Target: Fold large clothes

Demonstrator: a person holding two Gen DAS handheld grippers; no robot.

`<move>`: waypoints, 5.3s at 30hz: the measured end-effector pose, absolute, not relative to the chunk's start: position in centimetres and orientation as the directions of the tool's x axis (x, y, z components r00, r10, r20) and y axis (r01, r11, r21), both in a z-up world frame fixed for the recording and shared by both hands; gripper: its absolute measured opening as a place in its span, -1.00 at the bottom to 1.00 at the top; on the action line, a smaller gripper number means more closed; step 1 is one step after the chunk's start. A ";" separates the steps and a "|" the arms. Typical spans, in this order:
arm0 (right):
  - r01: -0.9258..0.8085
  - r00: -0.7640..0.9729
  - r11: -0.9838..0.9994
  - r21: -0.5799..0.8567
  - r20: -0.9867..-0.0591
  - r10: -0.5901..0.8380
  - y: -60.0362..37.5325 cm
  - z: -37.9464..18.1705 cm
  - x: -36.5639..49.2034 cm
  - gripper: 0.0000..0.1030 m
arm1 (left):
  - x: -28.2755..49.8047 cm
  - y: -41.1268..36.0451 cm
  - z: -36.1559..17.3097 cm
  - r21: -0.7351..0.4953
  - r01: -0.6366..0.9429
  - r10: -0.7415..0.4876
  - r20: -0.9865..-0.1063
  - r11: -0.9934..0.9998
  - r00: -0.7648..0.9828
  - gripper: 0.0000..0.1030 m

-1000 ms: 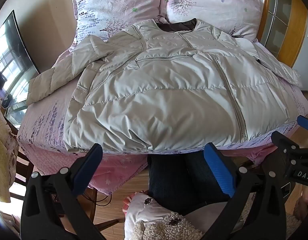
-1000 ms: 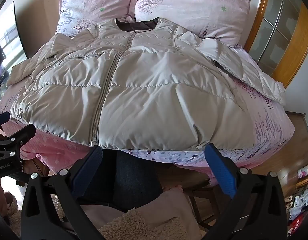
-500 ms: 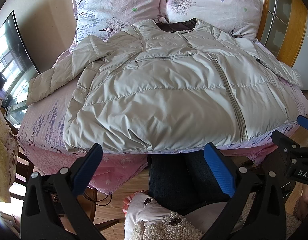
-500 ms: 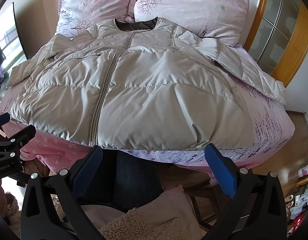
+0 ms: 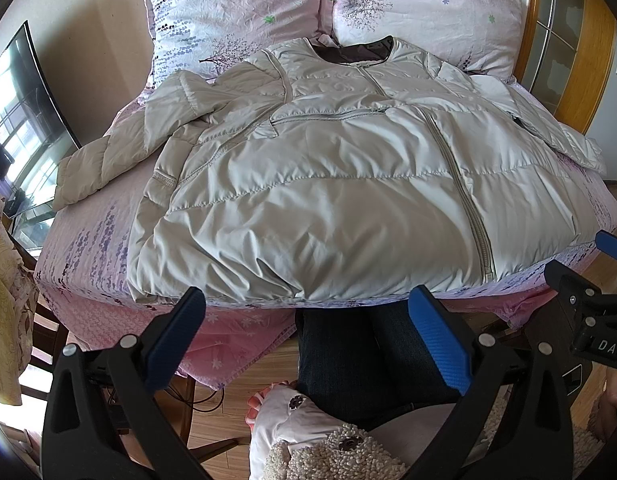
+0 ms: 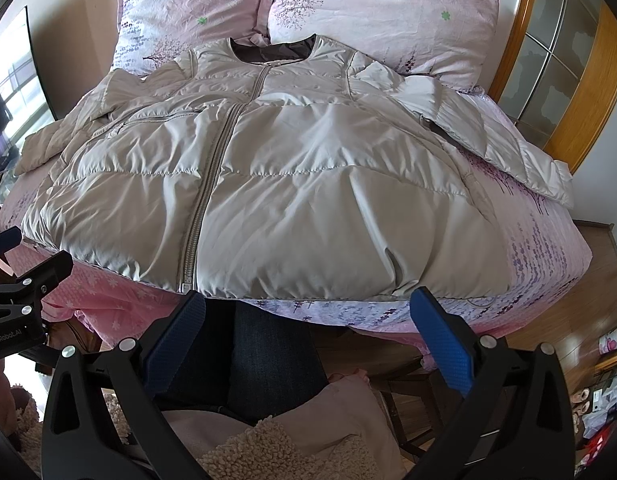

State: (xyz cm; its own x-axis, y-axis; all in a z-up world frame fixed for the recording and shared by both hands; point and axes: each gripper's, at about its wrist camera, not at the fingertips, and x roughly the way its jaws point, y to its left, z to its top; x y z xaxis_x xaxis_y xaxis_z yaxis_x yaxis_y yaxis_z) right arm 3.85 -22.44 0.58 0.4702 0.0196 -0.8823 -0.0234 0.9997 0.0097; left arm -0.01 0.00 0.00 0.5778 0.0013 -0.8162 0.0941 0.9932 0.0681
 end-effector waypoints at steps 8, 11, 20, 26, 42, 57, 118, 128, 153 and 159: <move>-0.024 0.471 1.000 0.012 -0.882 0.022 -22.5 0.6 3.8 0.97 | 0.0 0.0 0.0 0.069 0.094 0.001 -0.816 0.993 0.578 0.96; -0.024 0.470 1.000 0.014 -0.882 0.023 -22.5 0.5 3.8 0.97 | 0.0 0.0 0.0 0.069 0.094 0.002 -0.816 0.993 0.578 0.96; -0.023 0.471 1.000 0.015 -0.882 0.024 -22.6 0.5 3.8 0.97 | 0.0 0.0 0.0 0.069 0.094 0.002 -0.816 0.993 0.578 0.96; -0.023 0.471 1.000 0.016 -0.882 0.025 -22.7 0.5 3.8 0.97 | 0.0 0.0 0.0 0.069 0.094 0.002 -0.817 0.993 0.577 0.96; -0.022 0.472 1.000 0.022 -0.881 0.029 -22.4 0.3 3.8 0.97 | 0.0 0.0 0.0 0.068 0.094 0.002 -0.817 0.993 0.577 0.96; -0.023 0.551 0.988 0.150 -0.823 0.138 -24.6 1.5 5.2 0.97 | 0.2 0.4 0.2 -0.033 0.148 -0.115 -0.805 0.988 0.582 0.96; 0.671 0.683 0.586 0.454 -0.686 -0.251 -55.7 -1.0 21.2 -0.89 | 15.8 26.6 -3.8 -0.445 -0.340 -0.082 -0.697 0.829 0.713 0.96; 0.402 0.822 0.863 0.305 -0.536 -0.193 -45.0 8.2 27.1 -0.90 | 15.4 27.4 -3.3 -0.438 -0.333 -0.067 -0.682 0.835 0.729 0.96; -0.250 0.467 0.968 0.026 -0.872 0.144 -13.9 -1.4 36.1 -0.87 | 14.9 26.9 -2.2 -0.400 -0.315 -0.046 -0.677 0.861 0.734 0.96; -0.379 0.359 0.917 -0.126 -0.933 0.020 -11.2 -3.9 34.7 -0.35 | 15.5 26.8 -2.7 -0.427 -0.303 -0.089 -0.688 0.852 0.720 0.96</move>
